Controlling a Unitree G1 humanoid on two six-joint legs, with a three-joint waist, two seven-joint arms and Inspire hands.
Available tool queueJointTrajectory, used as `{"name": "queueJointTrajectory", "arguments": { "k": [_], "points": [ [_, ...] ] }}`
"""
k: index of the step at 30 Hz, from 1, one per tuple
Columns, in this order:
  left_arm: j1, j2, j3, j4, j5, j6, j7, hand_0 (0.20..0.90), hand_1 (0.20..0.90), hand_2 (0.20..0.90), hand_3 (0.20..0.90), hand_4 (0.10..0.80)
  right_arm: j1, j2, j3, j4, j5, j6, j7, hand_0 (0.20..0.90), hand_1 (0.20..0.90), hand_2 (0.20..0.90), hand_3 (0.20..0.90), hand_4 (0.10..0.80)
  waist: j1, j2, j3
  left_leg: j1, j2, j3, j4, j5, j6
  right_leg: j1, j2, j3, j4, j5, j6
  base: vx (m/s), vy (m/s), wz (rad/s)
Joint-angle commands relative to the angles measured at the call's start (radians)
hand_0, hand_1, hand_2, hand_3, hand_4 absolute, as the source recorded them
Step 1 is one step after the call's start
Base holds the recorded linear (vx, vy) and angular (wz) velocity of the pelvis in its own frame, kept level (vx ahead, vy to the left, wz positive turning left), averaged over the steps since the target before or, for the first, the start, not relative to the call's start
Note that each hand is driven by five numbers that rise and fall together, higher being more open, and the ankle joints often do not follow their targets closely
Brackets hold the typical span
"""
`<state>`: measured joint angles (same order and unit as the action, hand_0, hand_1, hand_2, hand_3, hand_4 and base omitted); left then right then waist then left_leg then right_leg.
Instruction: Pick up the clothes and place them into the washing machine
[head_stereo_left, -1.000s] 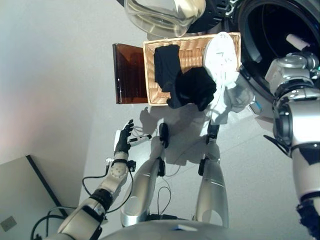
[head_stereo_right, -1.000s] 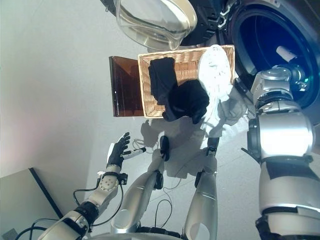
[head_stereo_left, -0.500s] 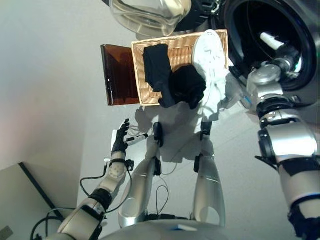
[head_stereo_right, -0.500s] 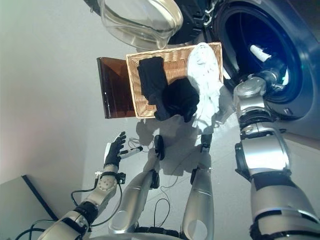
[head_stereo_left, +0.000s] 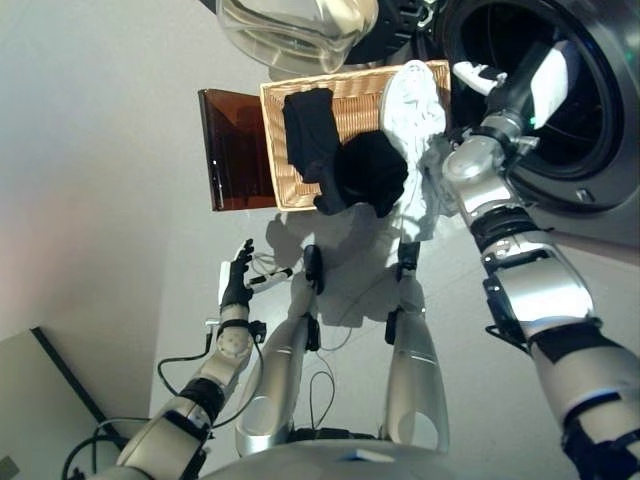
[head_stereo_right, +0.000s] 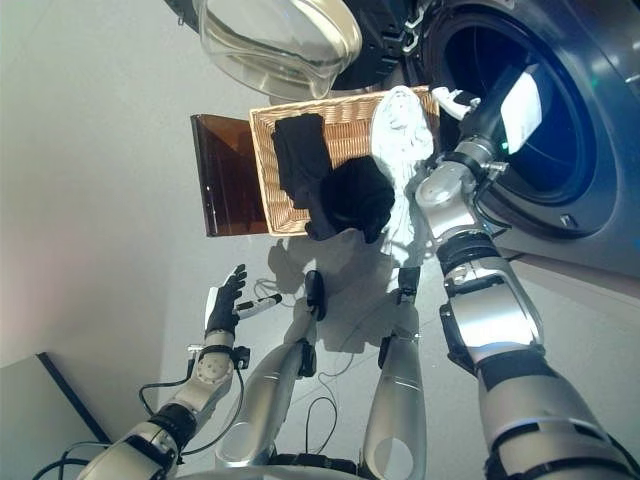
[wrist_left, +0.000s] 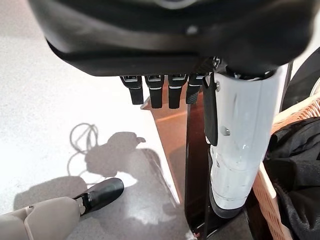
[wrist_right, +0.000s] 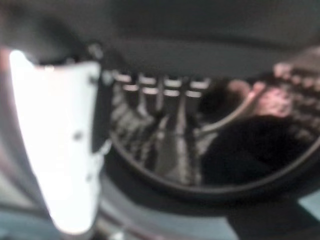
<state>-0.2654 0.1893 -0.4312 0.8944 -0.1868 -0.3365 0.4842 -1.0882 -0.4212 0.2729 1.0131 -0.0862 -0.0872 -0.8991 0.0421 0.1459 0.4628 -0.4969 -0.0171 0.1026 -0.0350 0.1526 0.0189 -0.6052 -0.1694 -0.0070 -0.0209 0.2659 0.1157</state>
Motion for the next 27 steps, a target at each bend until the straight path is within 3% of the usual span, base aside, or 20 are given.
{"name": "queueJointTrajectory", "arguments": {
  "k": [1, 18, 27],
  "points": [
    [0.014, 0.01, 0.044, 0.029, 0.028, -0.056, 0.048, 0.9, 0.9, 0.9, 0.9, 0.8, -0.04, -0.035, 0.036, -0.068, -0.095, -0.042, -0.057, 0.9, 0.9, 0.9, 0.9, 0.8, 0.03, -0.002, -0.031, -0.065, 0.026, -0.019, 0.055, -0.03, -0.086, -0.013, 0.012, -0.002, 0.153, -0.156, -0.004, 0.0, 0.0, 0.0],
    [0.017, 0.008, 0.053, 0.043, 0.04, -0.05, 0.065, 0.9, 0.9, 0.9, 0.9, 0.8, 0.049, 0.101, 0.084, -0.075, -0.096, -0.063, 0.016, 0.9, 0.9, 0.9, 0.9, 0.8, 0.024, -0.014, -0.025, -0.07, 0.028, -0.019, 0.06, -0.029, -0.086, -0.015, 0.016, -0.007, 0.153, -0.157, -0.008, 0.0, 0.0, 0.0],
    [0.033, 0.025, 0.051, 0.008, 0.029, -0.051, 0.06, 0.9, 0.9, 0.9, 0.9, 0.8, 0.055, 0.159, 0.106, -0.029, 0.008, -0.106, 0.083, 0.9, 0.9, 0.9, 0.9, 0.8, 0.031, -0.011, -0.013, -0.075, 0.031, -0.021, 0.058, -0.023, -0.087, -0.019, 0.015, -0.011, 0.153, -0.155, -0.009, -0.001, -0.003, 0.01]
  ]
}}
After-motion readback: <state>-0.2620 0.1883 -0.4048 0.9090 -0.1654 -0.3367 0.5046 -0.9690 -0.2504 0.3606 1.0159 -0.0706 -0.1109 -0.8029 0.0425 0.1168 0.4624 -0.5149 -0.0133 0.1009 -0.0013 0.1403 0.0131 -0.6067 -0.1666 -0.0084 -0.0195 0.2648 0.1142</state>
